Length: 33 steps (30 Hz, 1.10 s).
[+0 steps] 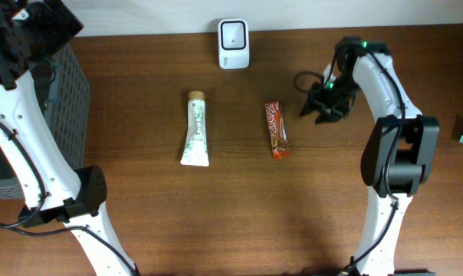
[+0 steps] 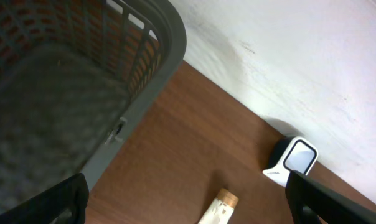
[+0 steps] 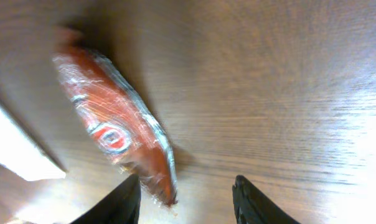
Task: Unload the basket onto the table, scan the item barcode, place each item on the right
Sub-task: 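Reach the right gripper to the orange snack bar and grasp it, then hold the snack bar up to the scanner with the right gripper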
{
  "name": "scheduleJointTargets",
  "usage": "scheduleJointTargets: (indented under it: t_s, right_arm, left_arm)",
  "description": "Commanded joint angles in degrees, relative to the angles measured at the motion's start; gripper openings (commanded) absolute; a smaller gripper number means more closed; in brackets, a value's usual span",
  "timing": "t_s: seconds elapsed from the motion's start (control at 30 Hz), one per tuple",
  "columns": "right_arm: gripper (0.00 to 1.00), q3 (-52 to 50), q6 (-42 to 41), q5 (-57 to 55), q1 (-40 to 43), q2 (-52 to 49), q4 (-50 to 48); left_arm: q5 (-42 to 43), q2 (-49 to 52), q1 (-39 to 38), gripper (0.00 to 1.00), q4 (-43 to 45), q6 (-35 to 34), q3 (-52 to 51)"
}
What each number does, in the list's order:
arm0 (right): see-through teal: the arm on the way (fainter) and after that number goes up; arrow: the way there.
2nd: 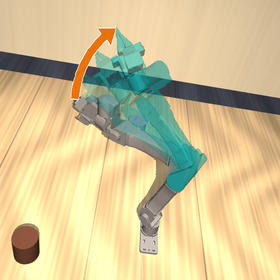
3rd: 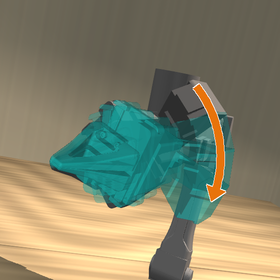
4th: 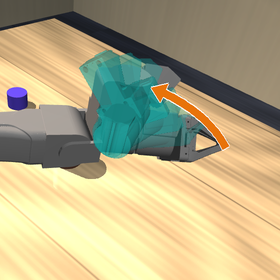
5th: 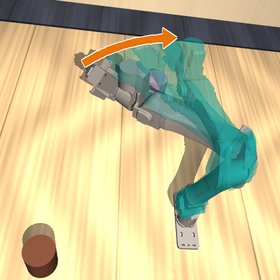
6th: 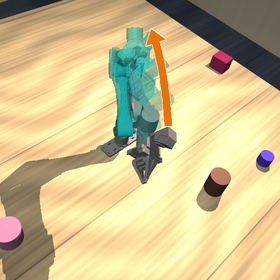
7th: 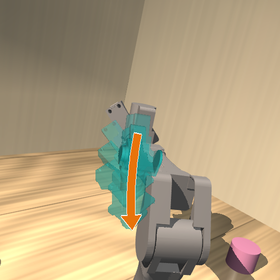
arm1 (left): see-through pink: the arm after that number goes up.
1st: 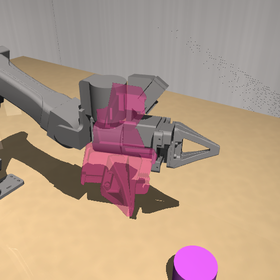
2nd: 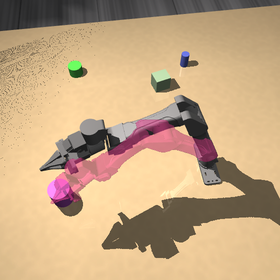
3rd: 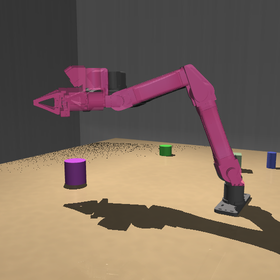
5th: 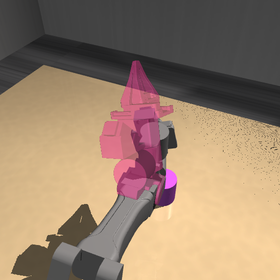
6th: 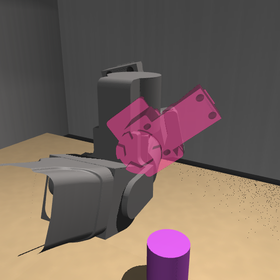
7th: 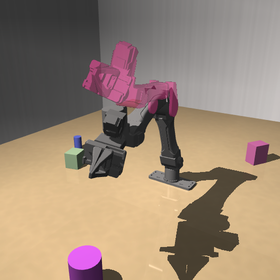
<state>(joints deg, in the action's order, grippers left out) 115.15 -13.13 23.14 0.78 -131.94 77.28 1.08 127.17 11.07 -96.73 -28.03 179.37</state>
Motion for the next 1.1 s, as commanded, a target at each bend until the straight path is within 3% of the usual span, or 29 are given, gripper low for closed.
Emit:
scheduleJointTargets:
  t_s: [0.0,0.2,0.33,0.4,0.5,0.57,0.63,0.73,0.87,0.97,1.07]
  right_arm:
    - [0.51,6.71,3.5,-7.15,-5.42,0.98,2.51]
    - [0.65,4.33,-0.17,-18.14,-14.56,-0.28,0.33]
    - [0.63,-1.95,-4.24,-22.69,-19.39,-0.98,-6.05]
    - [0.56,-6.19,-8.63,-28.61,-21.03,-0.98,-9.49]
    - [0.45,-10.97,-8.72,-31.26,-22.16,-0.98,-14.29]
    - [0.19,-11.19,-9.92,-32.28,-22.05,-0.96,-15.04]
    - [0.06,-9.51,-9.9,-31.91,-21.35,-0.85,-14.53]
    - [0.04,-3.54,-9.35,-25.9,-19.54,-0.85,-11.41]
    - [0.04,6.25,-1.66,-10.75,-17.9,-0.83,-12.63]
    - [0.04,10.1,-1.7,-9.38,-18.4,-0.83,-25.03]
    - [0.04,9.46,-2.34,-9.49,-19.93,-1.75,-44.24]
  left_arm:
    - [0.2,-1.11,0.46,0.99,0.02,0.92,0.26]
    - [0.2,-1.09,0.46,0.99,0.02,0.92,0.26]
    - [0.2,-1.09,0.46,0.99,0.02,0.92,0.24]
    - [0.2,-1.09,0.46,0.99,0.02,0.92,0.26]
    - [0.2,-1.09,0.46,0.99,0.02,0.92,0.26]
    - [0.2,-1.09,0.46,0.99,0.02,0.92,0.26]
    - [0.2,-1.09,0.46,0.99,0.02,0.92,0.26]
    - [0.2,-1.09,0.46,0.99,0.02,0.92,0.26]
    - [0.2,-1.11,0.46,0.99,0.02,0.92,0.24]
    - [0.2,-1.11,0.46,0.99,0.02,0.92,0.24]
    - [0.2,-1.09,0.46,0.99,0.02,0.92,0.26]
